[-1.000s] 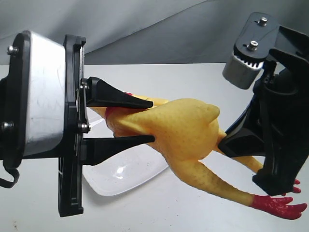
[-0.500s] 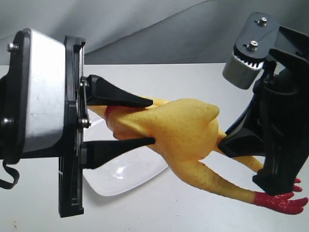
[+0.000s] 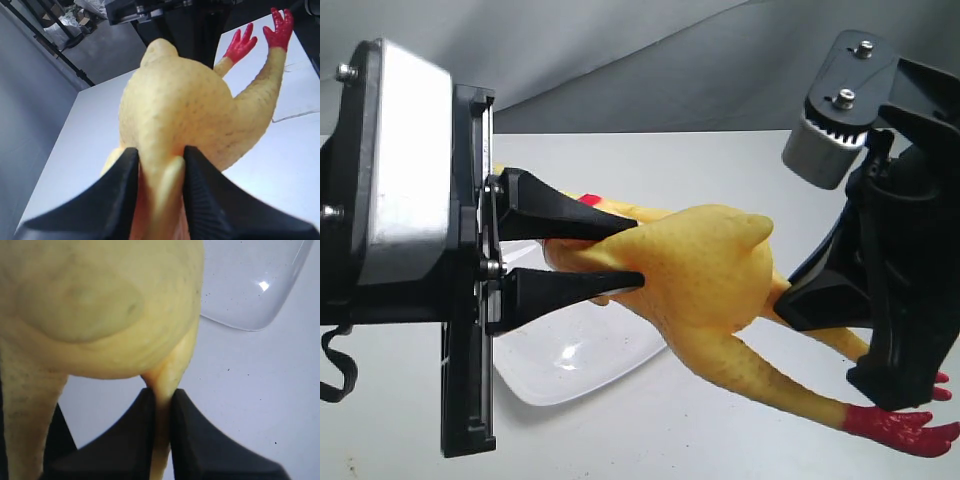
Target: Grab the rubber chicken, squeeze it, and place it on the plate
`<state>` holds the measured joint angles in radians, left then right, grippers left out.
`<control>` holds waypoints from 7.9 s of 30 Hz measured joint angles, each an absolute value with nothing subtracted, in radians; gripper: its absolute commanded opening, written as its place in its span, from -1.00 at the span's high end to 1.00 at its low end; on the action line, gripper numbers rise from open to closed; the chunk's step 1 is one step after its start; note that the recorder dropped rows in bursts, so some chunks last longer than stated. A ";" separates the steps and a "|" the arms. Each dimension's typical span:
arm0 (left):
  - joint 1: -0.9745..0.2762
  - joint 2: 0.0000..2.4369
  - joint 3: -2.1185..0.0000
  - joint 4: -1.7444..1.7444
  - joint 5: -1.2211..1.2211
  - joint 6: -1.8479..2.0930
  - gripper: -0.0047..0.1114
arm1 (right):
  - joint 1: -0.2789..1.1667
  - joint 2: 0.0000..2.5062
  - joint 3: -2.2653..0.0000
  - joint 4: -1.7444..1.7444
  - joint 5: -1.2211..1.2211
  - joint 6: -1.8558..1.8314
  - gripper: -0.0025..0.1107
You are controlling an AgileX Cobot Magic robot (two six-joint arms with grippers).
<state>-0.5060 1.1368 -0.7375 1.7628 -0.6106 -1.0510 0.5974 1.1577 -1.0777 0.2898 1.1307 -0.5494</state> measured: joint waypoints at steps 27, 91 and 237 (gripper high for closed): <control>-0.508 1.135 -0.737 1.759 -0.544 -1.157 0.88 | 0.597 1.158 -1.078 0.290 1.121 -0.549 0.96; -0.510 0.710 -0.785 1.752 -0.275 -1.336 0.91 | 0.597 1.396 -1.077 0.309 0.679 -0.549 0.96; -0.430 0.472 -0.635 1.752 -0.183 -1.372 0.91 | -0.042 0.003 -0.004 -0.039 0.346 0.029 0.96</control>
<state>-0.4303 0.4717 -0.6354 1.7521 -0.1830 -1.3724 -0.0419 0.0029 -0.0039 -0.0388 0.3461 0.0286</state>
